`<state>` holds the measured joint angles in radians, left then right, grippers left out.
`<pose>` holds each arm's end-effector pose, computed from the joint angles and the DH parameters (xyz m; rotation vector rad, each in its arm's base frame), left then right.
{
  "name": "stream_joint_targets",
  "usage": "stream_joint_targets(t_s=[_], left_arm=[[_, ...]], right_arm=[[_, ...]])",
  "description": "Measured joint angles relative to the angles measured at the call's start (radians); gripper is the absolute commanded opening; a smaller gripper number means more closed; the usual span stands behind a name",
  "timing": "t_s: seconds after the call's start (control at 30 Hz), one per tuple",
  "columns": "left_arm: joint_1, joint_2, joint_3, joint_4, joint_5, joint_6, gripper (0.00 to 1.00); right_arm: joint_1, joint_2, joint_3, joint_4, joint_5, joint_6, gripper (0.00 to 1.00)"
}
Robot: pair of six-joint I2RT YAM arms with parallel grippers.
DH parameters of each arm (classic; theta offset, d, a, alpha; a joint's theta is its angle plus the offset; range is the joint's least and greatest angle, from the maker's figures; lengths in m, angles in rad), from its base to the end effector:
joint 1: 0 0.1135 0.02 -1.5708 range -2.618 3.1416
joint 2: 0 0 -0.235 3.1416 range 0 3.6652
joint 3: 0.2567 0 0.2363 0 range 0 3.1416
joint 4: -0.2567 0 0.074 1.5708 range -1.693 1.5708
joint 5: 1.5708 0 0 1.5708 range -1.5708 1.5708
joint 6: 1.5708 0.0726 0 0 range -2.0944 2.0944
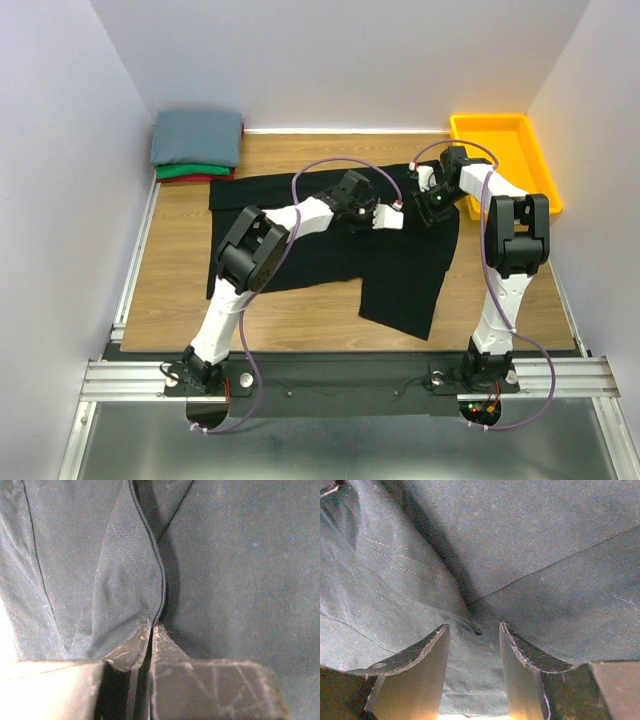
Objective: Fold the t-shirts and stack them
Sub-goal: Fold the tshirt
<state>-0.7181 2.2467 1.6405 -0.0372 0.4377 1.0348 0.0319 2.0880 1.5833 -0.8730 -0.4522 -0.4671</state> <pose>0.3569 -0.3527 0.1321 1.8030 1.1905 -0.3023 0.3908 0.0442 0.1230 -0.7525 2.7004 0.5709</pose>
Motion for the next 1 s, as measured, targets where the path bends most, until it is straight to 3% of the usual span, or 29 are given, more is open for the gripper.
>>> stream_joint_targets(t_s=[0.23,0.37,0.4,0.53,1.0], left_arm=[[0.019,0.000,0.027,-0.027,0.033,-0.019,0.00],[0.033,0.000,0.048,-0.038,0.049,-0.025,0.00],[0.034,0.000,0.051,-0.040,0.052,-0.026,0.00],[0.047,0.000,0.062,-0.058,0.061,-0.027,0.00],[0.069,-0.002,0.079,-0.086,0.128,-0.011,0.00]], right_arm=[[0.000,0.000,0.000,-0.003,-0.015,0.000,0.50],[0.000,0.000,0.000,-0.011,-0.060,-0.019,0.34],[0.000,0.000,0.000,-0.013,-0.070,-0.028,0.23],[0.000,0.000,0.000,-0.024,-0.101,-0.050,0.01],[0.017,-0.115,0.113,-0.070,-0.013,-0.224,0.04]])
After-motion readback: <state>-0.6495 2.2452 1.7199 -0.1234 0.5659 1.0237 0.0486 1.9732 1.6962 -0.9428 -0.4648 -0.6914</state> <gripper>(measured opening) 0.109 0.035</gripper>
